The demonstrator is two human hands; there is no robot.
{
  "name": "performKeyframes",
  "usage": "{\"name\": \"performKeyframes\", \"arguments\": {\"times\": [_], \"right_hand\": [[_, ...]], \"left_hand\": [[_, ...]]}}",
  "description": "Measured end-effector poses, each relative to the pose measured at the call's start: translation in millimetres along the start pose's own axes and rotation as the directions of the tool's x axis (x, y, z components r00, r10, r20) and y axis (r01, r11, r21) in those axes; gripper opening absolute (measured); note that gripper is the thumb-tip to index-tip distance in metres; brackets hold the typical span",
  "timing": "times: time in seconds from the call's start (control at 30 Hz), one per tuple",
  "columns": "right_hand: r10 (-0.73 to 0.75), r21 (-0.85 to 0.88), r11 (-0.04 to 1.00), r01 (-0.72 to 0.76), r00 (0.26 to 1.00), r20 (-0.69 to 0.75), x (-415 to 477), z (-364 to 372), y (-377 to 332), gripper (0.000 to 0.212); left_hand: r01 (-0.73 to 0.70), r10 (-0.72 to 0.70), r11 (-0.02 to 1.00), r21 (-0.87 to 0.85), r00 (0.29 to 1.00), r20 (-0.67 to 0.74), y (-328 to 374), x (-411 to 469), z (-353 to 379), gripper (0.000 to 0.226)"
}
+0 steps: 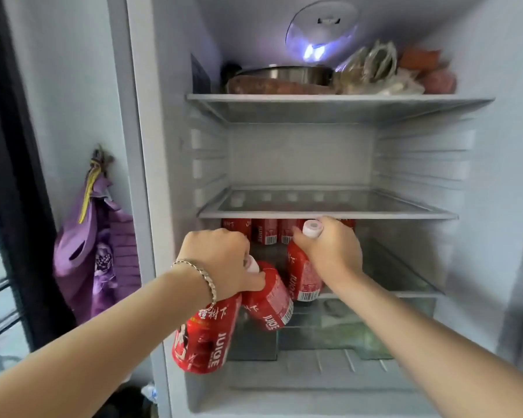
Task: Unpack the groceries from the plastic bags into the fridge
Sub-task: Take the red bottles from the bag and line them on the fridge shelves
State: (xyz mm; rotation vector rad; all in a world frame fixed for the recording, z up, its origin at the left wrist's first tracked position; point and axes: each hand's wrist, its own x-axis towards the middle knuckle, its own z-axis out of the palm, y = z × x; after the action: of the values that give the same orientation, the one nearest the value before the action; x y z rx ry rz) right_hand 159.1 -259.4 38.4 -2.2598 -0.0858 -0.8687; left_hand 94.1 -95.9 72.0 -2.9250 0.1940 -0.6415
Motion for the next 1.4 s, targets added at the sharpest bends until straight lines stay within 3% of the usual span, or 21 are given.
{"name": "performKeyframes", "arguments": {"times": [0.2,0.33,0.47,0.57,0.73,0.87,0.97,1.13,1.2,1.27,1.33,1.37,1.4], "right_hand": [[0.104,0.024,0.994,-0.102,0.993,-0.056,27,32,9,0.042],[0.285,0.011,0.957,-0.290,0.947,0.146,32,41,16,0.072],[0.135,-0.259,0.963,-0.073,0.964,0.229,24,46,19,0.092],[0.105,-0.213,0.976,-0.054,0.966,0.237,33,58,29,0.097],[0.160,-0.095,0.985,-0.141,0.957,0.242,56,100,44,0.095],[0.189,0.011,0.979,-0.204,0.927,0.323,81,127,43,0.076],[0.120,0.067,0.985,-0.162,0.903,0.413,94,150,49,0.043],[0.071,0.267,0.931,-0.248,0.843,0.534,82,127,48,0.024],[-0.012,0.499,0.815,-0.296,0.851,0.524,66,96,41,0.028],[-0.274,0.700,0.642,-0.314,0.758,0.592,46,64,35,0.036],[-0.444,0.691,0.677,-0.253,0.610,0.657,29,47,34,0.053],[-0.445,0.660,0.731,-0.175,0.611,0.655,24,45,35,0.064],[-0.416,0.622,0.778,-0.088,0.669,0.616,22,47,38,0.073]], "left_hand": [[-0.047,0.046,0.999,-0.005,0.997,-0.056,-16,41,8,0.046],[-0.041,0.040,0.999,-0.033,0.999,-0.033,-16,53,11,0.046],[-0.025,0.025,0.999,-0.045,1.000,-0.012,-18,60,12,0.048],[-0.011,0.010,0.999,-0.037,0.999,-0.038,-17,64,12,0.048],[0.045,-0.048,0.998,-0.036,0.996,-0.078,-15,65,17,0.048],[0.079,-0.084,0.995,-0.069,0.994,-0.074,-16,66,17,0.045],[0.090,-0.094,0.994,-0.060,0.992,-0.083,-17,66,17,0.045],[0.093,-0.097,0.995,-0.042,0.990,-0.106,-19,64,15,0.044],[0.092,-0.096,0.995,-0.038,0.988,-0.117,-18,64,15,0.044],[0.082,-0.087,0.996,-0.040,0.989,-0.121,-14,66,15,0.045],[0.051,-0.055,0.998,-0.040,0.991,-0.121,-8,70,14,0.044],[0.028,-0.033,0.999,-0.046,0.992,-0.124,-4,73,14,0.042],[0.003,-0.010,0.998,-0.057,0.991,-0.132,0,75,14,0.040]]}}
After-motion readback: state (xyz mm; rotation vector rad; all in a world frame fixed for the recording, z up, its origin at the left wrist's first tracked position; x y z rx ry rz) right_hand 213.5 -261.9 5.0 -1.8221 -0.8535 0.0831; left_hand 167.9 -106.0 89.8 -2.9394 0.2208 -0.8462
